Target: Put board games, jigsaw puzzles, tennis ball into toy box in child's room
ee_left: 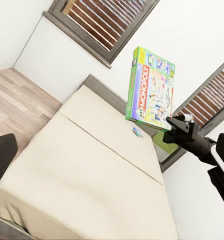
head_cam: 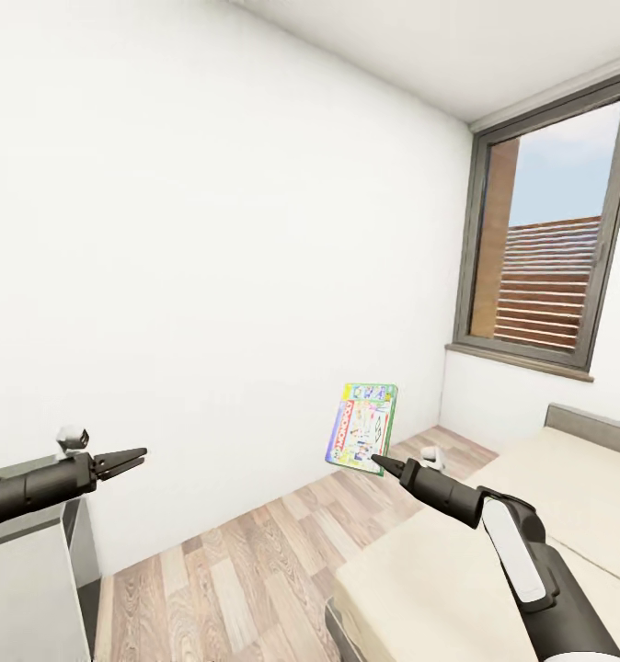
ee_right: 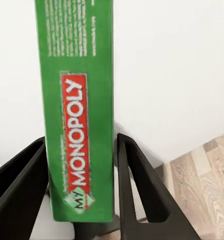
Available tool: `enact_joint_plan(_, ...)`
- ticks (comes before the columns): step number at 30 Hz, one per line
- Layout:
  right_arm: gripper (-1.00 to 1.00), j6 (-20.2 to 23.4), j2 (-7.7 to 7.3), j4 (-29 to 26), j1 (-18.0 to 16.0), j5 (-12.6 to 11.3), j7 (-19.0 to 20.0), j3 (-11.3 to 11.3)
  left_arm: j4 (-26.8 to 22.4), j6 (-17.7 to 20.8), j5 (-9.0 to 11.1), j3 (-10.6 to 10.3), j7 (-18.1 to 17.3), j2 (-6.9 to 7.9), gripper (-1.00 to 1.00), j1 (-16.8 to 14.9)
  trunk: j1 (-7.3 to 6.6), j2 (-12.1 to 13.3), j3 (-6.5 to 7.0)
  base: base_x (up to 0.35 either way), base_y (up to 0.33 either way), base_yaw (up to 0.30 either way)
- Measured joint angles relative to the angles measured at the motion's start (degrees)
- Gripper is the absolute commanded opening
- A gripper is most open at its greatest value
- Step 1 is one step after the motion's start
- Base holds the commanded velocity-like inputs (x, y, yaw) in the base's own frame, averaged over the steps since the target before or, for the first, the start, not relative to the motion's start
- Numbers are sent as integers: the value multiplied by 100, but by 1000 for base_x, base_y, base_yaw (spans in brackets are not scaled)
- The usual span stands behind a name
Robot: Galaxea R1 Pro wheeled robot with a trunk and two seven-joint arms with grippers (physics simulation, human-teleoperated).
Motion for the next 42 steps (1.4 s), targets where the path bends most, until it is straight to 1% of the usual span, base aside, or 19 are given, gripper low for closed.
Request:
enact_joint_plan(6,-100,0,4,-10,1,-30,-18,-1,2,1,4,6,1,1,100,-2,-132,241,119,0,0,85)
enact_joint_plan(11,-100,-8,20,-10,0,-24,-33,42,0,1,-3,9,1,10,100,0,-242,442,210,0,0,143)
enact_joint_plan(42,-100,-17,28,-1,-3,10,-40,61,-1,1,-5,9,0,12,100,-3,-923,1681,758,0,0,288)
